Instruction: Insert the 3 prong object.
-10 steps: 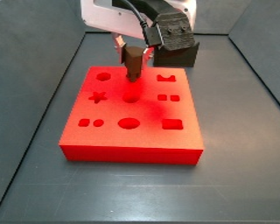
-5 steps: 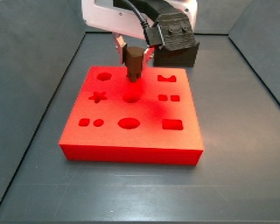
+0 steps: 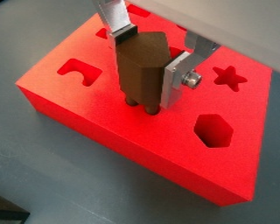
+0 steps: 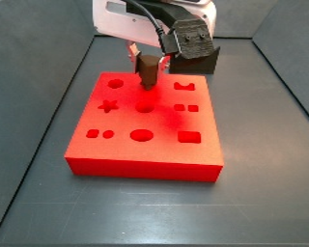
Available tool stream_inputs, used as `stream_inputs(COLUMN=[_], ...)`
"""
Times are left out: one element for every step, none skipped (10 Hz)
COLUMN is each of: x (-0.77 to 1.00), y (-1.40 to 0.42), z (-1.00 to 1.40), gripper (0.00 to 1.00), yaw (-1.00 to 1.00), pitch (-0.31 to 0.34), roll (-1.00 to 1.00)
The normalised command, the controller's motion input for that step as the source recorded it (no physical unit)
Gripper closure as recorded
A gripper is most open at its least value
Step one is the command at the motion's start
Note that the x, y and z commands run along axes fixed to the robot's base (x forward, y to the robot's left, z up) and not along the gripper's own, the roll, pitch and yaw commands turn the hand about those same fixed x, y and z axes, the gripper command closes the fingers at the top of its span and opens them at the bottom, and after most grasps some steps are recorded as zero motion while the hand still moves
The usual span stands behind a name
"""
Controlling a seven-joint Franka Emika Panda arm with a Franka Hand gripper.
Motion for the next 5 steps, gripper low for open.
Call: stream_inputs(x=[-0.02, -0.04, 0.00, 0.00, 0.00], y=[0.05, 0.02, 0.02, 0.02, 0.00], z=[-0.87, -0.83, -0.65, -0.39, 0.00], gripper=[1.00, 1.00, 1.00, 1.00, 1.00], yaw=[-0.02, -0.03, -0.04, -0.03, 0.00], pitch=[0.000, 0.000, 0.000, 0.009, 0.000], roll=[-0.15, -0.09, -0.07, -0.09, 0.00])
